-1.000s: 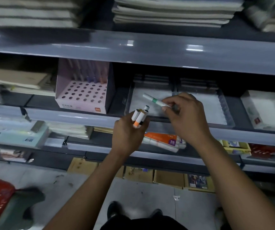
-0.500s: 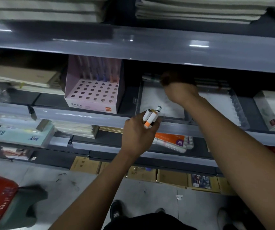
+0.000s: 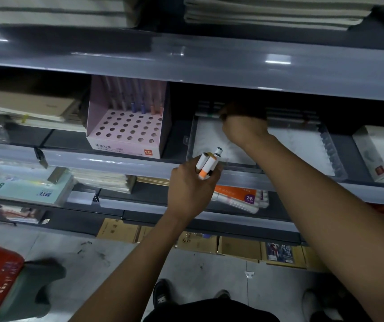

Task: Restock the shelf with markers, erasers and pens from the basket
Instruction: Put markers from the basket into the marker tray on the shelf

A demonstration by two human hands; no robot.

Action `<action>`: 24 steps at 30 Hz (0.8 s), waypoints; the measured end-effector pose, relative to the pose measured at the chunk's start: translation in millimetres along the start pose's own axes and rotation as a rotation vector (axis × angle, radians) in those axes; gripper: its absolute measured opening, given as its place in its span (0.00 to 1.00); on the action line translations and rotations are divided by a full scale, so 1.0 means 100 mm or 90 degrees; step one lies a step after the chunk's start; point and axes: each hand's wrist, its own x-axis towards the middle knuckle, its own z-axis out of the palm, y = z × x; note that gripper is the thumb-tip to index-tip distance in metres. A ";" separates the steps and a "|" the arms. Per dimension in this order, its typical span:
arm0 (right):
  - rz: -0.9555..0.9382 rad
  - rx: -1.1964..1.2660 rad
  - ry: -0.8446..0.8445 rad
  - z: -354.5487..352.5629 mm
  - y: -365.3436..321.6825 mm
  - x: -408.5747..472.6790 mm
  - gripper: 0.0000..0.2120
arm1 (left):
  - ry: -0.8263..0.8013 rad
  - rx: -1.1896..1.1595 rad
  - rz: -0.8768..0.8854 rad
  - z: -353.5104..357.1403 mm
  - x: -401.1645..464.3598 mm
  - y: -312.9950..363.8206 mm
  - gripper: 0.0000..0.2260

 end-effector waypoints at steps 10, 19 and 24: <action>-0.086 -0.087 -0.016 -0.02 -0.01 -0.09 0.11 | 0.007 0.002 -0.012 0.01 -0.01 0.01 0.14; -0.136 -0.136 -0.080 -0.18 -0.08 -0.21 0.07 | -0.001 -0.021 -0.082 0.02 -0.03 0.06 0.14; -0.133 -0.105 -0.124 -0.22 -0.06 -0.28 0.06 | -0.014 -0.074 -0.114 0.00 -0.03 0.08 0.11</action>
